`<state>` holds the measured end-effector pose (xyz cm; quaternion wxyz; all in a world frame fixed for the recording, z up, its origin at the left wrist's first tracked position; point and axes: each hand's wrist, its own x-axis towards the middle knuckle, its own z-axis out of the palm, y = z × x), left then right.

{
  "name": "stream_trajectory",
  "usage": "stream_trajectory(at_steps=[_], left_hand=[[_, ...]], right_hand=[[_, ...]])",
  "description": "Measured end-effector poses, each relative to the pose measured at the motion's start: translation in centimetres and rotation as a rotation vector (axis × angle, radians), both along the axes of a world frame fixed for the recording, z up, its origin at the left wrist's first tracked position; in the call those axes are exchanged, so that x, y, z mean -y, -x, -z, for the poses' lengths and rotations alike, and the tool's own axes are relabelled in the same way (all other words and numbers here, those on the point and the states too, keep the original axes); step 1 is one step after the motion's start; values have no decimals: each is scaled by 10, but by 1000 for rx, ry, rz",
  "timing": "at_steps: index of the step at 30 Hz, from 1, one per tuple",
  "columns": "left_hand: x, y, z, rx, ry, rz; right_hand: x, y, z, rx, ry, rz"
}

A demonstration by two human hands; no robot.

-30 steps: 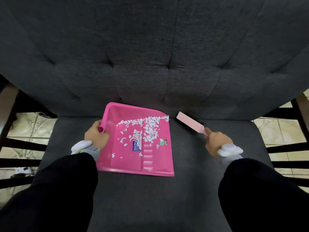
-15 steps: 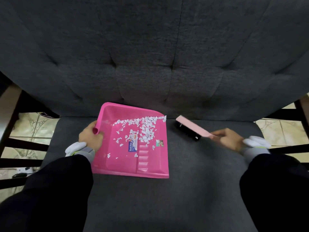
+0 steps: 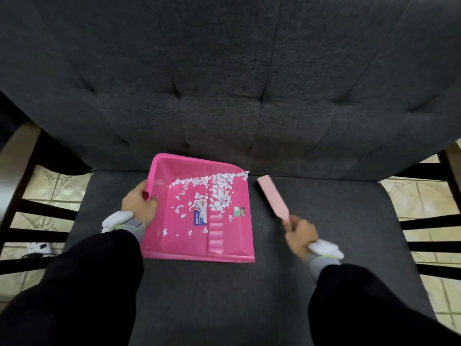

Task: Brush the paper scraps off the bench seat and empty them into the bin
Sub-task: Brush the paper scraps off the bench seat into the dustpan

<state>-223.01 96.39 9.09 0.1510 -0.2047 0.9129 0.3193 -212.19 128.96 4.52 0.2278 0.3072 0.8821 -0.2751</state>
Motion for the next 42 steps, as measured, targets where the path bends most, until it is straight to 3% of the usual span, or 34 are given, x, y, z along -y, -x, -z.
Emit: stream_trajectory(at_steps=[4, 9, 17, 22, 32, 35, 38, 42], left_hand=[[7, -9, -6, 7, -9, 7], [25, -23, -14, 31, 45, 45], [43, -33, -11, -11, 82, -31], [44, -28, -9, -54, 109, -92], [60, -24, -7, -75, 99, -131], [60, -24, -6, -87, 51, -163], [60, -22, -5, -19, -36, -158], [58, -19, -6, -19, -73, -141]], right_hand=[[21, -17, -2, -45, 139, 18], [9, -9, -11, -102, 15, 32], [3, 66, -34, 72, -285, -453], [14, 93, -26, 173, -435, -612], [-49, 88, -53, 209, 51, -278], [-65, 69, -62, 151, 25, -244], [-66, 56, -47, 139, -125, -200], [-23, 28, -22, 121, -221, -117]])
